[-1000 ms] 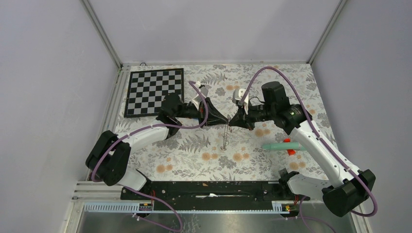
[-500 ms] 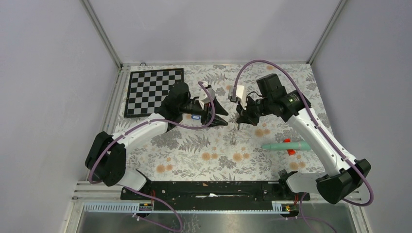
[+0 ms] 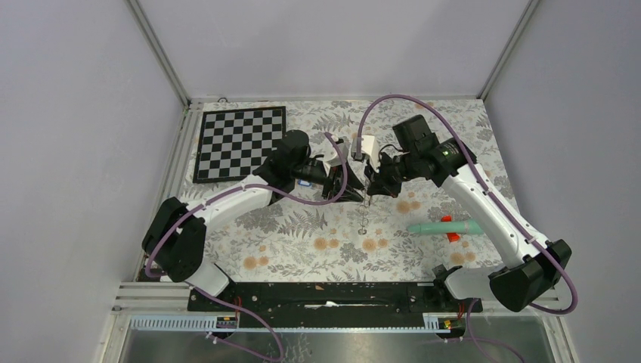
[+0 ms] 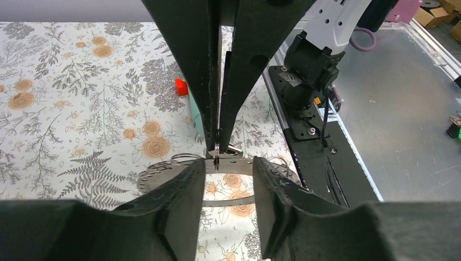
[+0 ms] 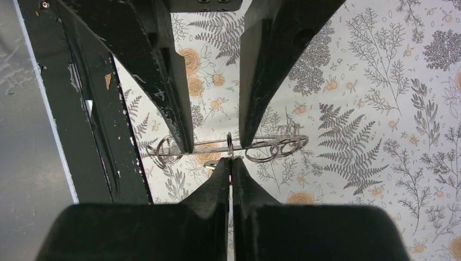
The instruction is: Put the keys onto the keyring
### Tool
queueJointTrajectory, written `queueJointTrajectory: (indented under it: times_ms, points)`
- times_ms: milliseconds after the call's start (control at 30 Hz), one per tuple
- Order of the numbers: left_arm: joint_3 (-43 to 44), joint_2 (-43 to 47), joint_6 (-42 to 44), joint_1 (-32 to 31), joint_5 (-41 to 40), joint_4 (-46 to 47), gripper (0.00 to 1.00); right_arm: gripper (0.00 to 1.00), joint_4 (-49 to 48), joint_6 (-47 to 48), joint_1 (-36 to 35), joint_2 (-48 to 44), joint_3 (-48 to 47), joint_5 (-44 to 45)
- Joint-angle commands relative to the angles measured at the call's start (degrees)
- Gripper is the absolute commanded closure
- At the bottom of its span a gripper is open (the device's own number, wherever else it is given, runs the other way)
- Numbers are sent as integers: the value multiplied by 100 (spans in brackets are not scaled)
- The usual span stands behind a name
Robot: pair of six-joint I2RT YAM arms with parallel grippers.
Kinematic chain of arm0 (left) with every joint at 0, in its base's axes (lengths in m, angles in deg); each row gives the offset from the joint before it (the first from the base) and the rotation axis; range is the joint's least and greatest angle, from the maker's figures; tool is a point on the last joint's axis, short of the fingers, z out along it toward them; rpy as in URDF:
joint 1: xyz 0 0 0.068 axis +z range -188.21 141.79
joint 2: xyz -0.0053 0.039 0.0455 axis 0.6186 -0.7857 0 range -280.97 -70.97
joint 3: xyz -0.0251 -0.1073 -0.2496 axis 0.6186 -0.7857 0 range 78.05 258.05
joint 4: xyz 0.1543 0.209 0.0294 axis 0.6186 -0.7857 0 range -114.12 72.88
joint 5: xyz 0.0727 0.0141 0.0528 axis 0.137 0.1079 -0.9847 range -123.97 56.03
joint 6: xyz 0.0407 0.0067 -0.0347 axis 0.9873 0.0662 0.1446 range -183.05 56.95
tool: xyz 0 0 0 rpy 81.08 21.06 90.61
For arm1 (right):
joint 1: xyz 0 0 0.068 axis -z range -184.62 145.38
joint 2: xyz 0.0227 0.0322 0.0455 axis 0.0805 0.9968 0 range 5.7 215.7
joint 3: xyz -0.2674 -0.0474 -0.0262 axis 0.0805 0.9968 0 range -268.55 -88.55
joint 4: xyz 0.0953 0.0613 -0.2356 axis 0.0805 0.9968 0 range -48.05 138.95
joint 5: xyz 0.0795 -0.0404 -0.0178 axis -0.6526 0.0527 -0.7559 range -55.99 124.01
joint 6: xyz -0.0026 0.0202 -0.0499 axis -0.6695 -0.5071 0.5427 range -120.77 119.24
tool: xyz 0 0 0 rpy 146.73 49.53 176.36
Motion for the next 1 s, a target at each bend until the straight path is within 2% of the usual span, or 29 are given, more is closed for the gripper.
queueJointTrajectory:
  times_ms: [0,400,667,967]
  points:
    - [242,-37,-82,-33,53,312,61,100,-186,-73,-53,-95,-56,-160]
    - [220,-35,-306,-20,3,561,70,100,-323,-81,-48,-215,192,-192]
    - [187,-55,-333,-23,25,570,84,100,-371,-114,-50,-220,225,-230]
    - [169,-75,-306,-20,27,534,79,100,-406,-130,-48,-234,211,-223]
